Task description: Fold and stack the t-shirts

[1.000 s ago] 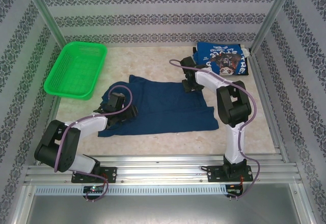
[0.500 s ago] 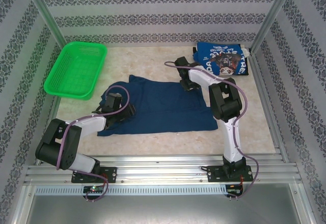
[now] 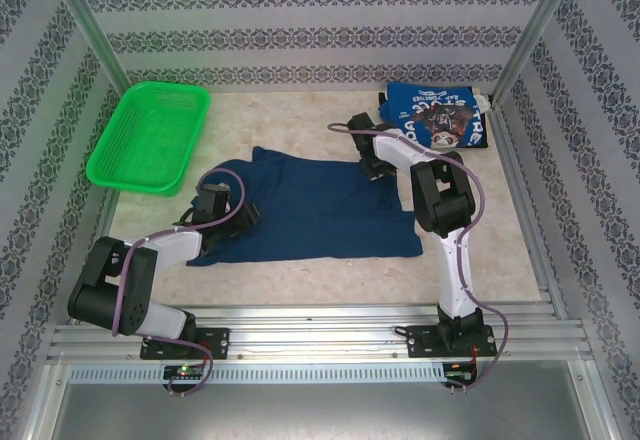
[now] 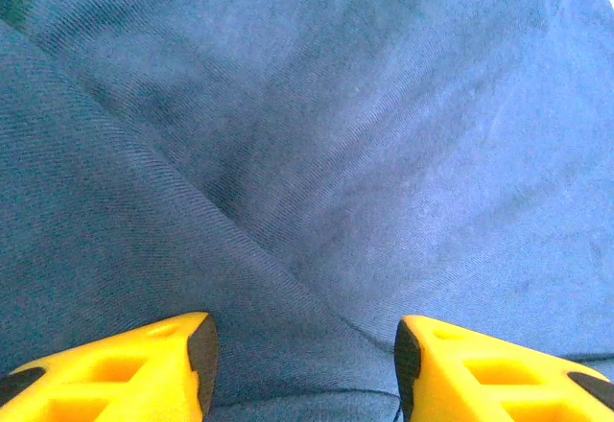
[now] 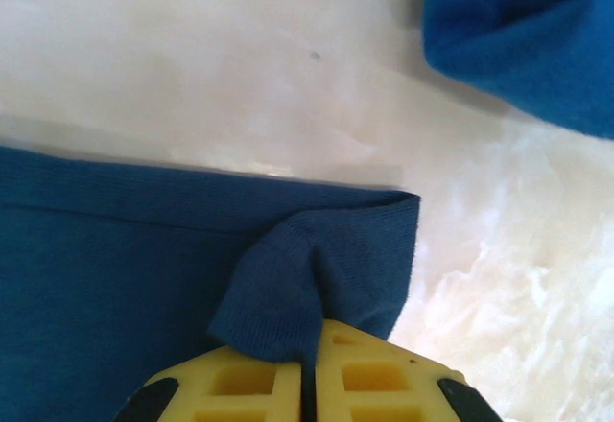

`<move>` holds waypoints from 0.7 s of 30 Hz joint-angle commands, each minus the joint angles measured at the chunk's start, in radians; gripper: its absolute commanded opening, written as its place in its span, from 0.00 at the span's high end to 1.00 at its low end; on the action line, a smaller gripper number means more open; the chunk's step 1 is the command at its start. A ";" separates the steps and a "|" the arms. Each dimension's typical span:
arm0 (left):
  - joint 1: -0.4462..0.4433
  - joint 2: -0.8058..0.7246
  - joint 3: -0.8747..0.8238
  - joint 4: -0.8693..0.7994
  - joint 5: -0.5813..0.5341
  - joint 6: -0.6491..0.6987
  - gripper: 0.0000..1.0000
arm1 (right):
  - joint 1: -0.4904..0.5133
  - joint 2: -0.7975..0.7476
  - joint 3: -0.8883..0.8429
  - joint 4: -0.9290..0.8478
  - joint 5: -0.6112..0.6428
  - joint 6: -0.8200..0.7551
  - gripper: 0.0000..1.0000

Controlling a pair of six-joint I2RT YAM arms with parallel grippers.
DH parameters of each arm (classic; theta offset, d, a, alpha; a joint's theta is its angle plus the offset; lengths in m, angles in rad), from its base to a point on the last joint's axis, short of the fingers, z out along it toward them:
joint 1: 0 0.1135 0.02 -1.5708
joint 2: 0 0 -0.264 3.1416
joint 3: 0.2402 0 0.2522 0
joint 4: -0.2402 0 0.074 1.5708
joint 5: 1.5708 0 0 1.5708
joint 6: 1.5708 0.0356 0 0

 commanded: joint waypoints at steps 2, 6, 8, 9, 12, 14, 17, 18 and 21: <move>0.041 0.004 -0.051 -0.083 -0.023 0.008 0.46 | -0.052 -0.059 -0.034 0.010 0.030 -0.025 0.89; 0.061 0.001 -0.064 -0.089 -0.016 0.018 0.47 | -0.088 -0.072 -0.064 0.037 0.039 -0.051 0.89; 0.068 0.002 -0.067 -0.090 -0.016 0.022 0.47 | -0.102 -0.085 -0.076 0.056 0.034 -0.059 0.89; 0.070 0.003 -0.068 -0.090 -0.013 0.024 0.47 | -0.110 -0.093 -0.087 0.069 0.029 -0.063 0.89; 0.072 0.001 -0.070 -0.085 -0.007 0.031 0.47 | -0.129 -0.104 -0.101 0.090 0.025 -0.080 0.86; 0.072 -0.001 -0.070 -0.078 0.002 0.037 0.48 | -0.141 -0.101 -0.094 0.094 0.022 -0.087 0.84; 0.072 -0.003 -0.069 -0.063 0.015 0.056 0.48 | -0.160 -0.113 -0.093 0.112 0.008 -0.077 0.77; 0.072 -0.008 -0.071 -0.051 0.030 0.063 0.47 | -0.167 -0.133 -0.104 0.129 0.010 -0.070 0.72; 0.072 -0.022 -0.070 -0.006 0.103 0.075 0.41 | -0.174 -0.220 -0.155 0.180 -0.026 -0.046 0.63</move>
